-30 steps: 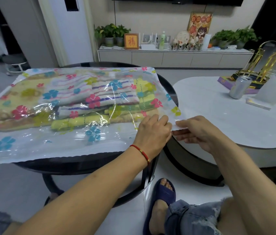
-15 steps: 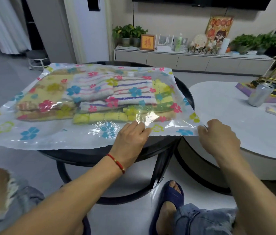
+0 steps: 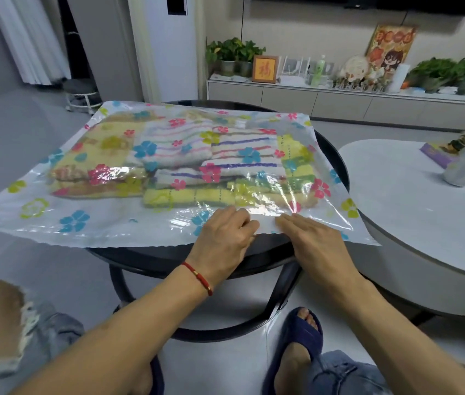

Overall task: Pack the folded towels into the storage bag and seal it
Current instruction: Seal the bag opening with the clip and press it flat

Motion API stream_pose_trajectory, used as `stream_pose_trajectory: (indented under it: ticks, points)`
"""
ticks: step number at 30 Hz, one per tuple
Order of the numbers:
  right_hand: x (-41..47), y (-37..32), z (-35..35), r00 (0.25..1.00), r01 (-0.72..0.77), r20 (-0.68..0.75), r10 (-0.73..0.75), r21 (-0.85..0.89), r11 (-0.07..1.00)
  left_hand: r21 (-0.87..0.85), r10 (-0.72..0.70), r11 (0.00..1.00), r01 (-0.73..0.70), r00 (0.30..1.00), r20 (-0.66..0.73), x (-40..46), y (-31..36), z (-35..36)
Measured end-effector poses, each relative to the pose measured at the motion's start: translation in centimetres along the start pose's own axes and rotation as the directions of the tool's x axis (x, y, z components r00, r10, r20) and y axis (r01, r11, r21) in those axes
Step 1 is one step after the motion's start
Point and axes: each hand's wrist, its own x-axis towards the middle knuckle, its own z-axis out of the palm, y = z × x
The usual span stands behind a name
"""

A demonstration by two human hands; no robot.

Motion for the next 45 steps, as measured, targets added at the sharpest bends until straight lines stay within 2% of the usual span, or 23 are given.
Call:
stream_pose_trajectory:
  ticks: [6, 12, 15, 19, 24, 33, 40, 45]
  points:
    - [-0.8, 1.4, 1.1, 0.973, 0.097, -0.217, -0.076, 0.086, 0.992, 0.044, 0.010, 0.999, -0.009, 0.999, -0.034, -3.3, -4.7, -2.7]
    - [0.2, 0.0, 1.0, 0.986, 0.110, -0.130, -0.105, 0.033, 0.993, 0.068, 0.027, 0.997, -0.026, 0.999, -0.017, -4.7, -7.3, -3.6]
    - [1.7, -4.2, 0.9, 0.969, 0.211, -0.121, -0.214, -0.042, 0.977, 0.034, -0.015, 0.999, 0.017, 0.999, -0.052, -4.3, -6.8, -3.1]
    - [3.9, -8.3, 1.6, 0.947, 0.285, -0.147, -0.284, -0.016, 0.958, 0.022, -0.028, 0.999, 0.030, 0.997, -0.069, -4.3, -6.7, -2.9]
    - [4.4, -7.2, 2.1, 0.913, 0.292, -0.294, -0.283, -0.014, 0.956, 0.036, -0.038, 0.998, 0.042, 0.994, -0.100, -5.3, -8.3, -3.7]
    - [4.1, -6.9, 3.3, 0.893, 0.291, -0.386, -0.230, 0.107, 0.951, 0.031, -0.117, 0.992, 0.124, 0.980, -0.160, -9.4, -12.9, -5.8]
    - [3.6, -8.5, 2.6, 0.913, 0.256, -0.343, -0.221, 0.061, 0.965, -0.015, -0.189, 0.982, 0.189, 0.969, -0.157, -11.0, -14.6, -6.6]
    - [5.9, -16.1, 2.2, 0.939, 0.235, -0.274, -0.207, 0.071, 0.969, -0.029, -0.183, 0.983, 0.180, 0.972, -0.151, -10.6, -14.1, -6.6]
